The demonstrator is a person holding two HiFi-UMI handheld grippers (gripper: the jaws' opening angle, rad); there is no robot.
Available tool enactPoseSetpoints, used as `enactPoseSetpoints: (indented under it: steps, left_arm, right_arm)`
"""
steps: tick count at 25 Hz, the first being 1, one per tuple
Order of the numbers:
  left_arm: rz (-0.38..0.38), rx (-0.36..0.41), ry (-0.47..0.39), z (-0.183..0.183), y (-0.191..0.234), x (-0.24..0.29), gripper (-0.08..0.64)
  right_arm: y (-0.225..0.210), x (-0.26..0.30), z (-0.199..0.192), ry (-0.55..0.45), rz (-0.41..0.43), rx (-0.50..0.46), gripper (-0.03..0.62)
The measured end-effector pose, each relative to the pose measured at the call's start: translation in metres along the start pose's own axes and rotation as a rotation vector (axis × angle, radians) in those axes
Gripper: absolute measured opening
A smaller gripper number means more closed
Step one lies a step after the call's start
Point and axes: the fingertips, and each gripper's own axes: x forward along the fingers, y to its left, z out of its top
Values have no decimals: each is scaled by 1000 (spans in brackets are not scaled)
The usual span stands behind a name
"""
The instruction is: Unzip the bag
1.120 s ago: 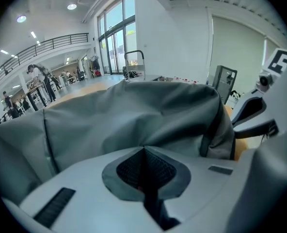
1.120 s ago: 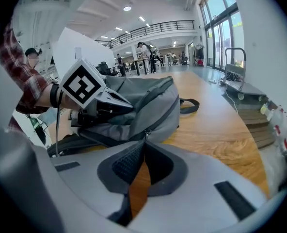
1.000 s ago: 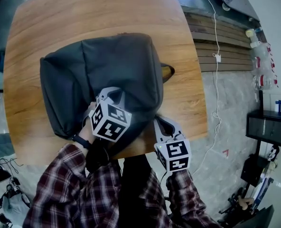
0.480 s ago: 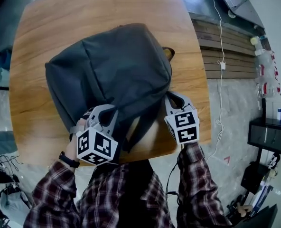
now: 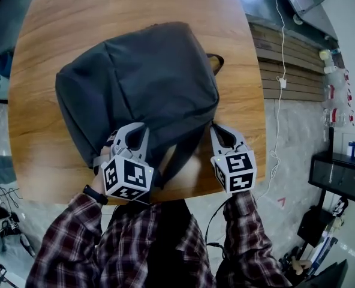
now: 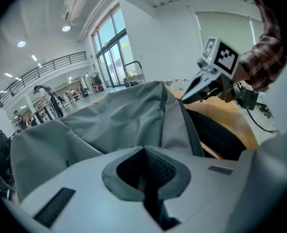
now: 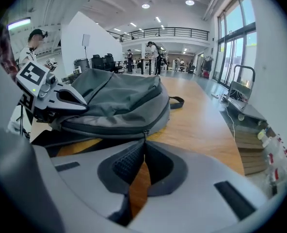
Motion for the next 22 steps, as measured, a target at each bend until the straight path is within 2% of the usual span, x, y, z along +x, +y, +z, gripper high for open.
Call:
enactPoseSetpoints:
  steps: [4,10,16,19,22]
  left_arm:
    - [-3,-32,3,1,1,3,8]
    - [-11,-57,-4,2,2,4,8]
    - [-10,-65,-11,3,1,6,8]
    - [-13,-69,-12,3,1,8,8]
    - [-14,-70,-16,2,2,8,8]
  right_arm:
    - [24,-12,-5,-19,17,52,20]
    - [87,-16,-2,-27,107,70,20]
    - [164,-11,3,-8,257,-51,20]
    - [179,-10,5,-3,300,-105,20]
    - [183,-8,3,1,329,-98,20]
